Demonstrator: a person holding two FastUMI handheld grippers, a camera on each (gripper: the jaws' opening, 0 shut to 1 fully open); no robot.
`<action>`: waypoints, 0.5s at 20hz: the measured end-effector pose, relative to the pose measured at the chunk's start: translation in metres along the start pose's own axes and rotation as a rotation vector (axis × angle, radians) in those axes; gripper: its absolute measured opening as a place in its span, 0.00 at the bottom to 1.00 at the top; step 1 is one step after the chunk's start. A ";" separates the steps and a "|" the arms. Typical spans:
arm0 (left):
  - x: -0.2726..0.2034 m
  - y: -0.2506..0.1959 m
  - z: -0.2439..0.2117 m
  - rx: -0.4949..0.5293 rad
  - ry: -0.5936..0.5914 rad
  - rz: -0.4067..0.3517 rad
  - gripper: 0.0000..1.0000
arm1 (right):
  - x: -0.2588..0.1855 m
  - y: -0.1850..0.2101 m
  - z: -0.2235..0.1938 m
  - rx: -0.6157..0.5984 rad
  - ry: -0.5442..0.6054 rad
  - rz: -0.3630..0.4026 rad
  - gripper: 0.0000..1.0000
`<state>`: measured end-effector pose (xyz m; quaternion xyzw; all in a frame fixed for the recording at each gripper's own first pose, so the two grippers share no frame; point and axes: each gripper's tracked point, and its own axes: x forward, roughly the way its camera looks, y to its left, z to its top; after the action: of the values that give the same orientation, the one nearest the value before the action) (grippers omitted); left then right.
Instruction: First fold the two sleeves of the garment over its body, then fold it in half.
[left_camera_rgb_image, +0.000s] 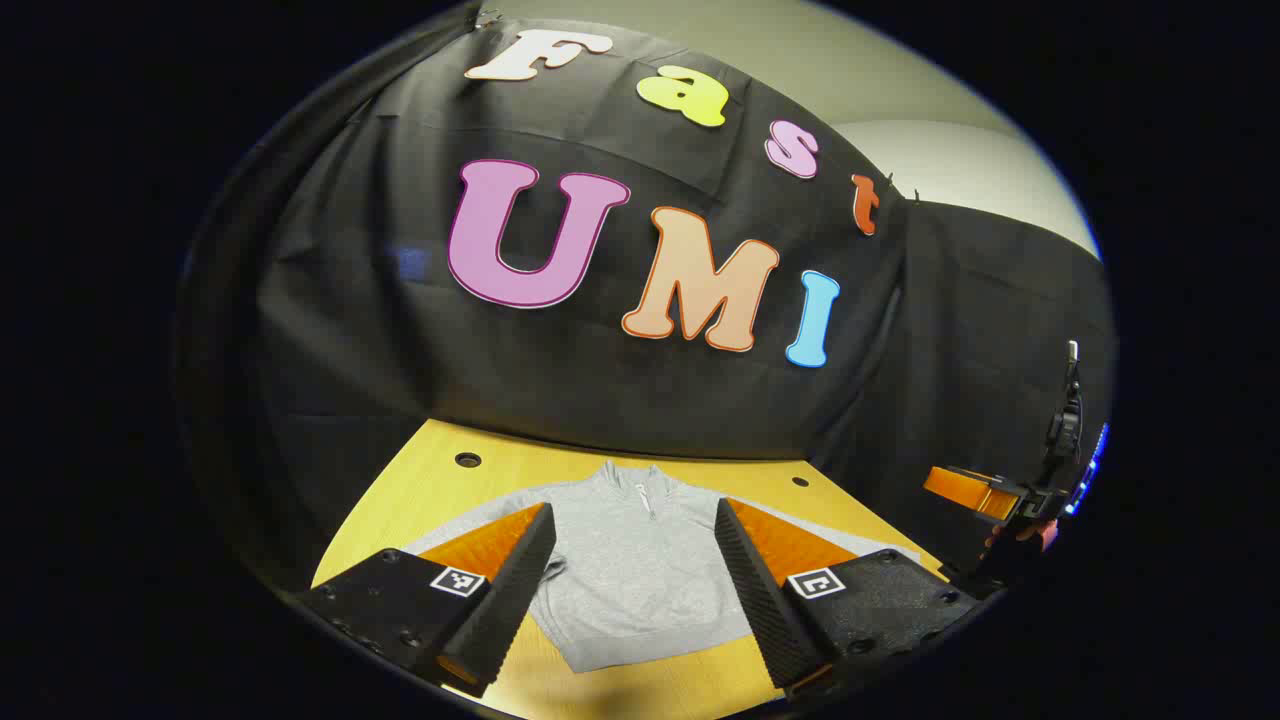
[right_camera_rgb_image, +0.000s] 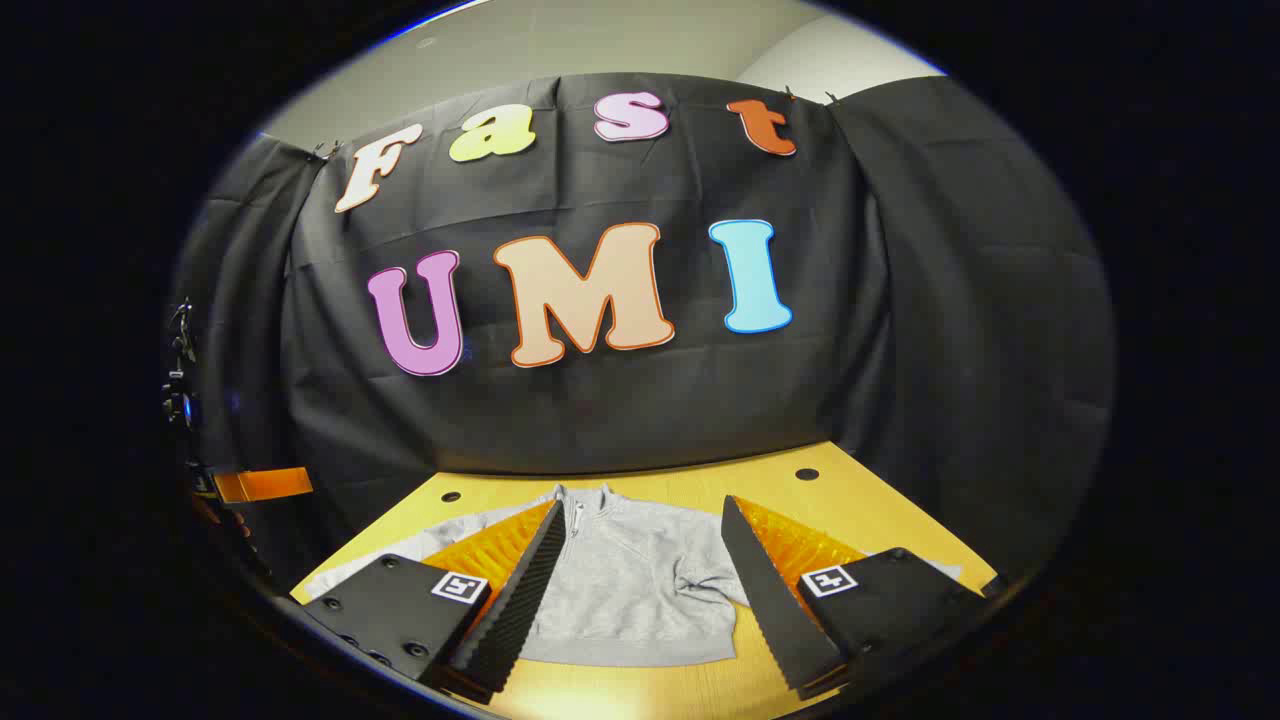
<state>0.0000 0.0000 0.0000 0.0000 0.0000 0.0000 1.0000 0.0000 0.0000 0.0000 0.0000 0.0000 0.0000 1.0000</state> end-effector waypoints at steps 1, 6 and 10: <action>-0.001 0.000 -0.001 -0.002 0.001 0.004 0.94 | 0.000 -0.001 -0.001 0.005 0.005 -0.001 0.98; 0.002 -0.001 -0.003 0.001 -0.001 0.025 0.93 | 0.002 -0.009 -0.006 -0.008 0.017 -0.003 0.98; 0.007 -0.006 -0.004 0.018 0.003 0.023 0.93 | 0.007 -0.015 -0.010 -0.013 0.030 -0.001 0.98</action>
<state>0.0070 -0.0057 -0.0042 0.0090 0.0017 0.0117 0.9999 0.0072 -0.0155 -0.0104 -0.0063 0.0151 -0.0007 0.9999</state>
